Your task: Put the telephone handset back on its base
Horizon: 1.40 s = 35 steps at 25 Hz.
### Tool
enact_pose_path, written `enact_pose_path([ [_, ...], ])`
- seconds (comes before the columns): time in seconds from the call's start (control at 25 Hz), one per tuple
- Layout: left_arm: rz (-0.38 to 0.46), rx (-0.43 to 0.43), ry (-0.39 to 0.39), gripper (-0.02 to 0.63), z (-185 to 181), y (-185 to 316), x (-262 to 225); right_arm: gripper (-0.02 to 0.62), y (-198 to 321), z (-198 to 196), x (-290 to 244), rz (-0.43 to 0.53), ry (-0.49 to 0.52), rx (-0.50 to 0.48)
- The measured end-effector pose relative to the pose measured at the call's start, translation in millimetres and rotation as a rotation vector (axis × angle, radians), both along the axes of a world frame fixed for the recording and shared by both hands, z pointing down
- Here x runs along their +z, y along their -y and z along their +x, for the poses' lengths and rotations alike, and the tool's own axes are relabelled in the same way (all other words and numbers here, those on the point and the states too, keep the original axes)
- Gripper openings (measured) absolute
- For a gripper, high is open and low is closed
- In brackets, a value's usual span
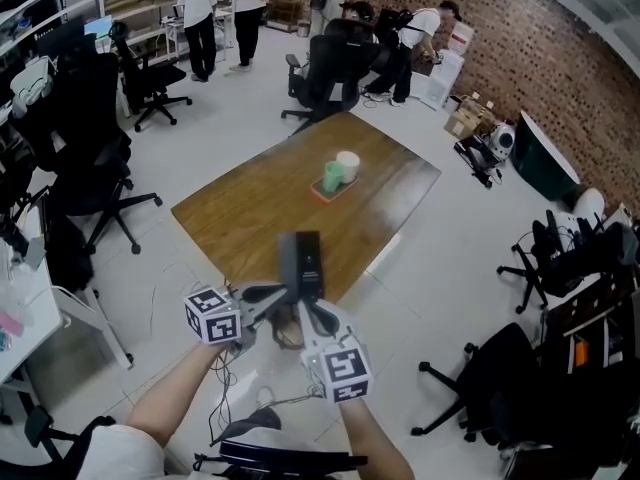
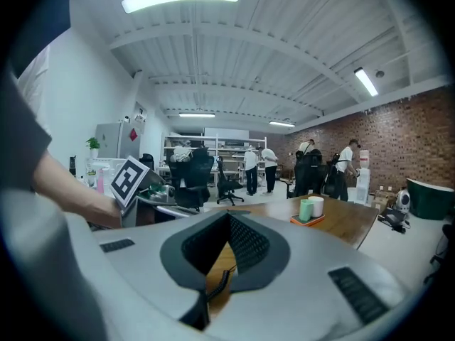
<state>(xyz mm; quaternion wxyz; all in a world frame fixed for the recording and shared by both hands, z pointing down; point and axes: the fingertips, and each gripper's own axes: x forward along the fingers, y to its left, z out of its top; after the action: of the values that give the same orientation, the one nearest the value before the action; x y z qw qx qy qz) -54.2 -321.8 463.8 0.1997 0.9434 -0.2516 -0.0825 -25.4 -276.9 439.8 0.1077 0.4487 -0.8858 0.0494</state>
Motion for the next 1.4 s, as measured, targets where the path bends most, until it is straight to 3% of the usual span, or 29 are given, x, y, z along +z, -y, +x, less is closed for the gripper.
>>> enact_pose_path([
  [0.36, 0.122, -0.077, 0.036, 0.002, 19.2, -64.4, -38.4, 0.003, -48.0, 10.4, -17.8, 0.044, 0.033, -0.016],
  [0.68, 0.186, -0.199, 0.056, 0.002, 23.7, -126.8, -65.5, 0.003, -98.3, 24.8, -32.8, 0.085, 0.059, -0.034],
  [1.4, 0.331, -0.343, 0.108, 0.002, 54.0, -293.0, -95.0, 0.003, -258.2, 58.5, -42.9, 0.141, 0.075, -0.039],
])
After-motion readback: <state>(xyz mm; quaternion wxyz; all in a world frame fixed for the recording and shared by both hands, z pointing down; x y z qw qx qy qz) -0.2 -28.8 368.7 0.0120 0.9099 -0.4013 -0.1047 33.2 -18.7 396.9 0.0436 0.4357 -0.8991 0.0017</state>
